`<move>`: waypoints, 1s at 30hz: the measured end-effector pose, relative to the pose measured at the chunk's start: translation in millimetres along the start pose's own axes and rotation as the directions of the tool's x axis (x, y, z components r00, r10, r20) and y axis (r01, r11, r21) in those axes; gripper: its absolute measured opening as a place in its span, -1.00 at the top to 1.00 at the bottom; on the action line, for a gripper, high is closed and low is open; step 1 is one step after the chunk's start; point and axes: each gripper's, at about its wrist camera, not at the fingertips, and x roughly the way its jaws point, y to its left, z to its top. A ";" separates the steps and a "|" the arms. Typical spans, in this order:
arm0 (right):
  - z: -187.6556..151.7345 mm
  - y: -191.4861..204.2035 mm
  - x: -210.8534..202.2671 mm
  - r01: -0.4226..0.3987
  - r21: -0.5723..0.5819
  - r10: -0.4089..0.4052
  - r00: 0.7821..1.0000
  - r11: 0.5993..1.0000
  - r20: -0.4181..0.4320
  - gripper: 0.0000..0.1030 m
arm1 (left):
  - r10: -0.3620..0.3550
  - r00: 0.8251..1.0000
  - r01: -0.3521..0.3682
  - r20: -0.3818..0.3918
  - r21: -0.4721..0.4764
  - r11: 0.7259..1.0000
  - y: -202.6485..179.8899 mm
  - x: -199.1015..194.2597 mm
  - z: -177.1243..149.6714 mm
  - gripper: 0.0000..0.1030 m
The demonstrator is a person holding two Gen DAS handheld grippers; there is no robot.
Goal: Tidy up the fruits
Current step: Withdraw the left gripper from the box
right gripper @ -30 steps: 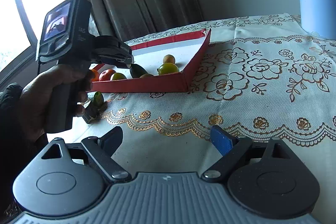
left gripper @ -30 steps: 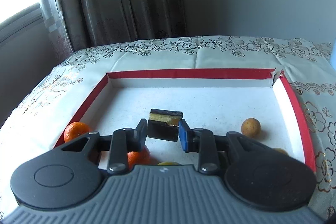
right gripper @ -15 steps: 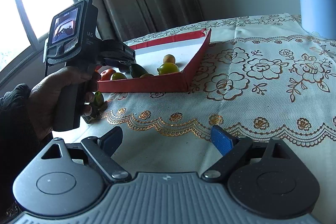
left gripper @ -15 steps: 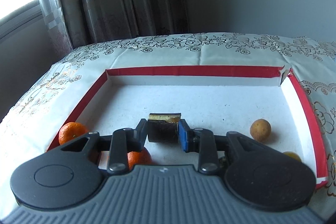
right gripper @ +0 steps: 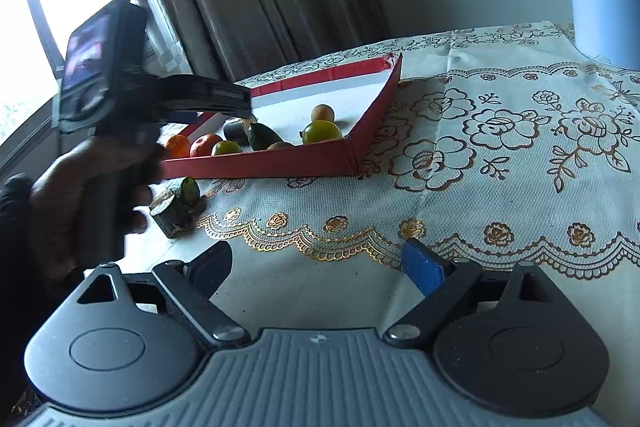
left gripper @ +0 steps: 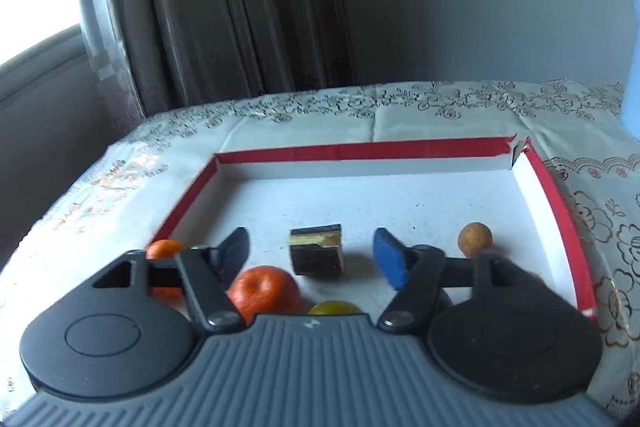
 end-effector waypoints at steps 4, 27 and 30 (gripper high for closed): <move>0.5 -0.5 0.1 -0.005 0.005 0.005 1.000 1.000 0.000 -0.81 | -0.012 0.999 0.013 0.040 -0.013 1.000 18.7 -32.2 -8.4 -0.77; -6.7 37.0 -7.9 0.056 -0.081 -0.050 0.996 0.995 0.071 -0.82 | 0.180 0.981 -0.192 -0.068 -0.272 0.943 200.0 -61.6 -128.1 -1.00; -12.1 75.4 0.5 0.058 -0.200 -0.043 0.996 0.978 0.078 -0.82 | 0.158 0.983 -0.179 -0.093 -0.300 0.937 208.6 -55.8 -133.4 -1.00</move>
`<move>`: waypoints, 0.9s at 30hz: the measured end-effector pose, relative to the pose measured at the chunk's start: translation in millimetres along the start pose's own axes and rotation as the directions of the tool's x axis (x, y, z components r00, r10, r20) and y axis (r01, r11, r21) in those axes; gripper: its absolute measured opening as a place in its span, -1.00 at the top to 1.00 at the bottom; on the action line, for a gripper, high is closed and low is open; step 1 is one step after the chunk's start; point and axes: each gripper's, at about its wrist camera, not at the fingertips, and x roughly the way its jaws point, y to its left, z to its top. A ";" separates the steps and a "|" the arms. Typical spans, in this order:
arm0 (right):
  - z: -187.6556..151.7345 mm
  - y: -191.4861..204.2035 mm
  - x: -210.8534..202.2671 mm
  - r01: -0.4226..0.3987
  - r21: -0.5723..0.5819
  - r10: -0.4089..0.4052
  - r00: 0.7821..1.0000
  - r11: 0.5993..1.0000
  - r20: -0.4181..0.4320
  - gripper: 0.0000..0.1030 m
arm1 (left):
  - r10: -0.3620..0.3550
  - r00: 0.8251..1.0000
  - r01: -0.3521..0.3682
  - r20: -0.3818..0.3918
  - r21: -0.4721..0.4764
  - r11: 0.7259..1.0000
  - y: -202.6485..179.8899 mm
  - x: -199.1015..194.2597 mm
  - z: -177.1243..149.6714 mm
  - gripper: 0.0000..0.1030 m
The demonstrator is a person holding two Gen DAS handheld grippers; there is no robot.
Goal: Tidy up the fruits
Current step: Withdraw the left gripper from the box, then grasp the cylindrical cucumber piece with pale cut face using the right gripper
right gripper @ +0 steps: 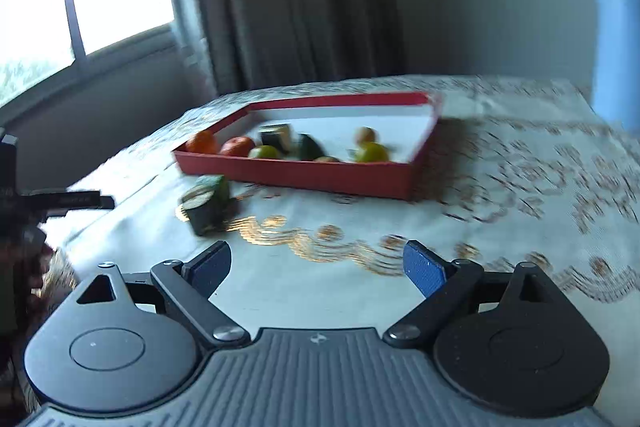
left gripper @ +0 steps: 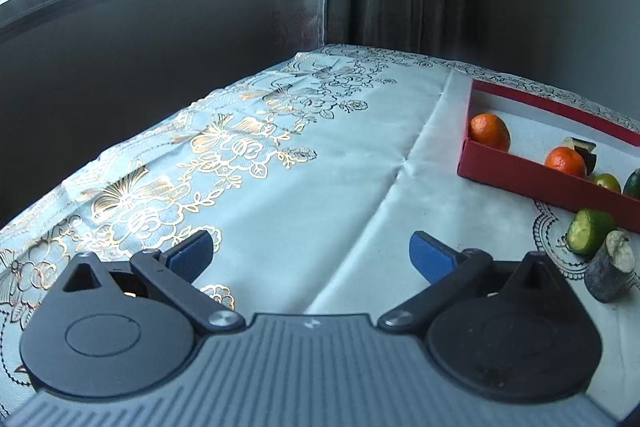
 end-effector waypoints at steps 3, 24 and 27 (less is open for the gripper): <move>4.8 38.8 9.1 -0.033 -0.123 0.033 0.999 0.992 -0.002 -0.82 | -0.005 1.000 0.005 -0.010 0.005 1.000 -1.3 2.1 -0.2 -1.00; 31.7 95.0 103.6 -0.051 -0.194 0.024 0.990 0.980 -0.142 -0.09 | -0.058 0.998 0.053 -0.040 -0.097 0.994 13.4 8.3 -1.4 -1.00; 33.0 97.5 110.0 -0.051 -0.198 0.020 0.988 0.979 -0.152 0.18 | -0.063 0.997 0.058 -0.038 -0.104 0.993 14.6 8.2 -1.5 -1.00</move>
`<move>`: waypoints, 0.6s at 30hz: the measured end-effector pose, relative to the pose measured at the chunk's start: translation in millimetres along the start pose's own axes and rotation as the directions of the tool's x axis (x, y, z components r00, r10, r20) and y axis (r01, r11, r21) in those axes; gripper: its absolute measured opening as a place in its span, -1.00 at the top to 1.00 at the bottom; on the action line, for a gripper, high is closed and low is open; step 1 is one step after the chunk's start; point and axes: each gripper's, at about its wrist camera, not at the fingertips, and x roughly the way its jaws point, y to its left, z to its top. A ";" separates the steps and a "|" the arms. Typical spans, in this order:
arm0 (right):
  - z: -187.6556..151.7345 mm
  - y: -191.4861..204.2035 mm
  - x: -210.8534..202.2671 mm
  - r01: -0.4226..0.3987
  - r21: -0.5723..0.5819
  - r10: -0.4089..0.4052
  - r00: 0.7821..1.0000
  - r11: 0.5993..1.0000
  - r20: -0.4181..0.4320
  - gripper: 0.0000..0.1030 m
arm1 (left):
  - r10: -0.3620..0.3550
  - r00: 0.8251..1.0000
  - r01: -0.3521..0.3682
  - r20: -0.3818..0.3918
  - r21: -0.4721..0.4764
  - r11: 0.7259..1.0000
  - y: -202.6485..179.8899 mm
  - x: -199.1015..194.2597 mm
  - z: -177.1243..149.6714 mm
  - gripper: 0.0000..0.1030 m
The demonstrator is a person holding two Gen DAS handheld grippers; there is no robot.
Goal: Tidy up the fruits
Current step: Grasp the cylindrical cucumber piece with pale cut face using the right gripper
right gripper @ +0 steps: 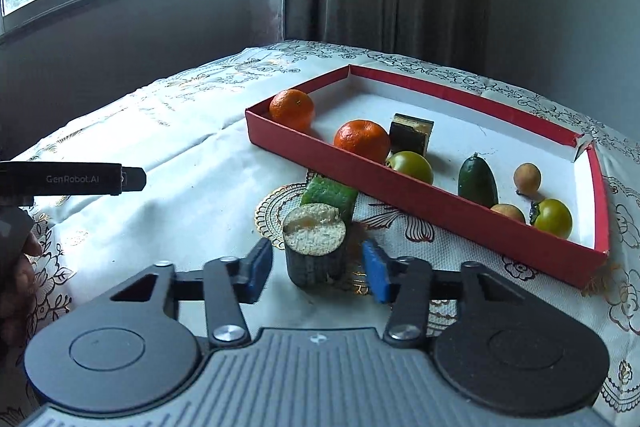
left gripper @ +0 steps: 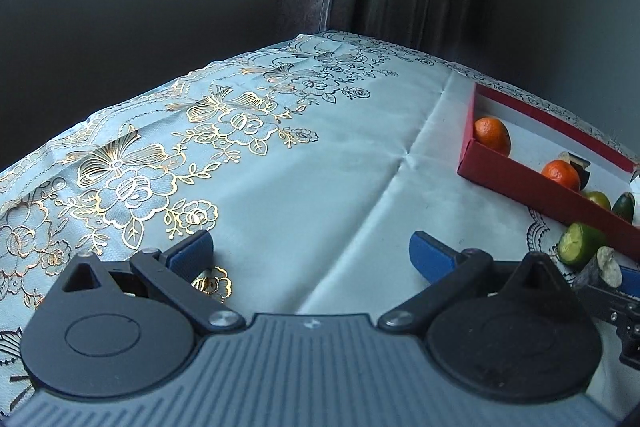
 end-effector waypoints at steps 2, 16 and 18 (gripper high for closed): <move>0.0 1.0 2.7 0.002 -0.003 -0.002 1.000 1.000 -0.007 0.19 | -0.004 1.000 0.004 0.002 -0.005 1.000 0.9 -0.3 -0.3 -1.00; 0.1 0.6 6.9 0.004 0.009 -0.004 1.000 1.000 -0.012 0.34 | -0.004 1.000 0.004 0.001 -0.005 1.000 0.6 0.3 -0.5 -1.00; 0.2 1.0 6.7 0.005 0.009 -0.005 1.000 1.000 -0.013 0.36 | -0.003 1.000 0.003 0.001 -0.004 1.000 0.5 0.3 -0.6 -1.00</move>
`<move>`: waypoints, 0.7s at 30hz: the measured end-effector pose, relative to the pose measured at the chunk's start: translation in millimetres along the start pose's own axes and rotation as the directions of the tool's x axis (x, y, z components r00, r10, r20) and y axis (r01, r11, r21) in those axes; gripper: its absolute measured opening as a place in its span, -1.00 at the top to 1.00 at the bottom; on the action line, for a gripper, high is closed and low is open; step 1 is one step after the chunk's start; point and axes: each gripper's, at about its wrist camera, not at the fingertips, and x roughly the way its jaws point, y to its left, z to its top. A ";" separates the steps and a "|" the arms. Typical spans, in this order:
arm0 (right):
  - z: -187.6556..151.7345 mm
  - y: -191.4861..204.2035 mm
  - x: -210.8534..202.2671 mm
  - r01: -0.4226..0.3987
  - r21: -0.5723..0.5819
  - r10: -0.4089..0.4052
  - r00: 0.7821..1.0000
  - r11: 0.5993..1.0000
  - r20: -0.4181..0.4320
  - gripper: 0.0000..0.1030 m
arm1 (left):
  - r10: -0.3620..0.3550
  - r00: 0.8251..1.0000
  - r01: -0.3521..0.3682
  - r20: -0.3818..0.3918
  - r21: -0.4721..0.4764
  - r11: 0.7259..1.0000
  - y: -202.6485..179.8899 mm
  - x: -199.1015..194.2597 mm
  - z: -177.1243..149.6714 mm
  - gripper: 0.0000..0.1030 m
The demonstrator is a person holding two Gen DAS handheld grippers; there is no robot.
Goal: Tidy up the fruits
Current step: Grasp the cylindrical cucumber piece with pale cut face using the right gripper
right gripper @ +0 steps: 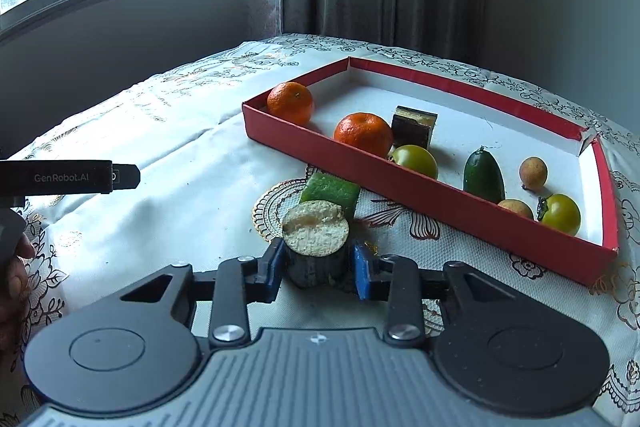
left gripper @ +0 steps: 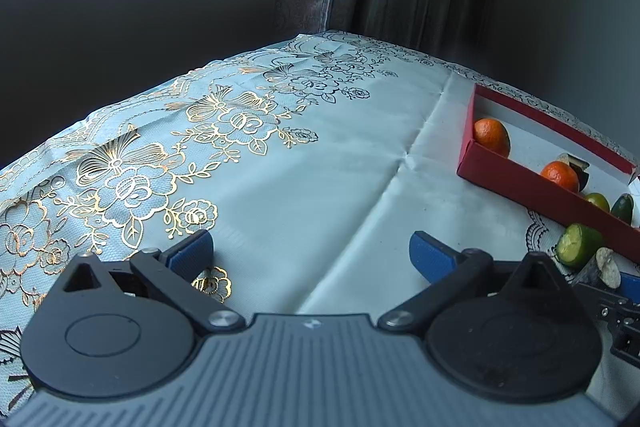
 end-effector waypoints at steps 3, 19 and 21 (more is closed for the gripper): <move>0.0 -0.2 -0.4 -0.001 0.002 0.001 1.000 1.000 0.000 0.36 | 0.000 1.000 0.000 0.000 -0.001 1.000 0.0 0.0 0.0 -1.00; -7.3 -4.7 -13.2 0.010 0.041 -0.010 1.000 0.999 0.009 0.36 | 0.005 1.000 -0.005 0.001 -0.004 1.000 0.6 -0.1 0.1 -1.00; -10.0 -7.0 -17.0 0.010 0.045 -0.010 1.000 0.999 0.011 0.36 | 0.010 1.000 -0.010 0.000 -0.004 1.000 0.9 0.0 0.0 -1.00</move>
